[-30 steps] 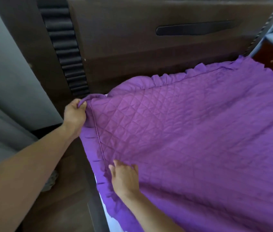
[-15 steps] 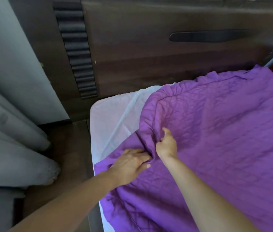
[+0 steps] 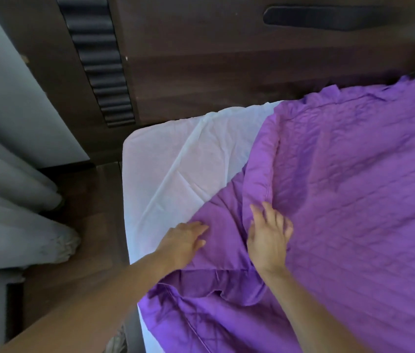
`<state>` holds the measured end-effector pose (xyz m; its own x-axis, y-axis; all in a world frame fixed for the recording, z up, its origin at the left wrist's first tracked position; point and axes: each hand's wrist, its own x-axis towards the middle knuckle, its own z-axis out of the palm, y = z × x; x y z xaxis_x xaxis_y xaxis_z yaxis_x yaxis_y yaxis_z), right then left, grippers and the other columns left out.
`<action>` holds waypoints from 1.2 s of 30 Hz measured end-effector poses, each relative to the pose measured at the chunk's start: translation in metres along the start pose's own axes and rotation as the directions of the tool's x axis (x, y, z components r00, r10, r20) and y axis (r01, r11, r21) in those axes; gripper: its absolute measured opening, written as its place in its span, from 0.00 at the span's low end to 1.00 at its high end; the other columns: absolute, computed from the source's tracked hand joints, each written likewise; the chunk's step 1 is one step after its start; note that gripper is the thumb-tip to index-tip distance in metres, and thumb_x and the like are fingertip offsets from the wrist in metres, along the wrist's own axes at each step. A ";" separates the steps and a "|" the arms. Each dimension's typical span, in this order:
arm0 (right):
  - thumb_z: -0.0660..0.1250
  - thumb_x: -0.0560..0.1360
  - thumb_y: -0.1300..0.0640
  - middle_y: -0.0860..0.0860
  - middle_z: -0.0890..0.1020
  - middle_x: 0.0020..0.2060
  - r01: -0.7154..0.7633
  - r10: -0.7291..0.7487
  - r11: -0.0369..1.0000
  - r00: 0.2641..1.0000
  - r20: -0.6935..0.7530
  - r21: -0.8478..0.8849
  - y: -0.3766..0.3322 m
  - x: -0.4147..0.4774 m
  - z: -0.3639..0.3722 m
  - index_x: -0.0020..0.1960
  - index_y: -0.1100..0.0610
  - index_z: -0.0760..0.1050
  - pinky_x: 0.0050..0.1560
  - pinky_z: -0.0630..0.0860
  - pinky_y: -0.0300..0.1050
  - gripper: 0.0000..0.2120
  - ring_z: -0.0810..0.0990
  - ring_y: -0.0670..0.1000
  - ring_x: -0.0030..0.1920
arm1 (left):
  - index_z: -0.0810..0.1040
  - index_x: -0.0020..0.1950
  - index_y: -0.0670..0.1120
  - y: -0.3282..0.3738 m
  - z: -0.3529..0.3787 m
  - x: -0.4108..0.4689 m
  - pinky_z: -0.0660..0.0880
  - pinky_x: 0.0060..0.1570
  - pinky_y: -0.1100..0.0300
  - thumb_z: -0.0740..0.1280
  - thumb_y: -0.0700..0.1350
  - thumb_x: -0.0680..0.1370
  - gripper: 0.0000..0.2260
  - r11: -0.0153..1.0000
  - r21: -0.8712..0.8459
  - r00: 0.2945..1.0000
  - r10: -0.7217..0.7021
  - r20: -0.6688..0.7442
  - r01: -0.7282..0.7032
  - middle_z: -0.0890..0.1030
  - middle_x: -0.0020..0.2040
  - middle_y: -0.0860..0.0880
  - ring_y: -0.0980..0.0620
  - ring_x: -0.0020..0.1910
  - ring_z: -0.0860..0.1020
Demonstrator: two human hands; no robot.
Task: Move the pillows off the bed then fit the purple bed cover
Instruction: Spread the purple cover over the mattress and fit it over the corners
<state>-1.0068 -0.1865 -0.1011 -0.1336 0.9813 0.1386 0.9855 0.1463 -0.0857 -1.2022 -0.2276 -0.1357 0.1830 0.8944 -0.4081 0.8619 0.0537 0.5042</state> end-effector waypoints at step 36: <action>0.68 0.55 0.74 0.54 0.81 0.34 0.045 -0.034 0.995 0.991 0.127 -0.086 0.017 0.050 0.014 0.49 0.58 0.80 0.52 0.75 0.58 0.25 0.81 0.56 0.33 | 0.69 0.67 0.44 0.019 -0.028 0.086 0.70 0.60 0.51 0.61 0.46 0.79 0.17 0.908 -0.411 0.975 -0.161 -0.153 0.085 0.76 0.60 0.43 0.41 0.60 0.72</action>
<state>-0.9978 -0.1328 -0.1092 -0.1793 0.9837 0.0149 0.9838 0.1793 0.0054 -1.1834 -0.1370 -0.1395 -0.0328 0.9314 -0.3624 0.6037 0.3075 0.7355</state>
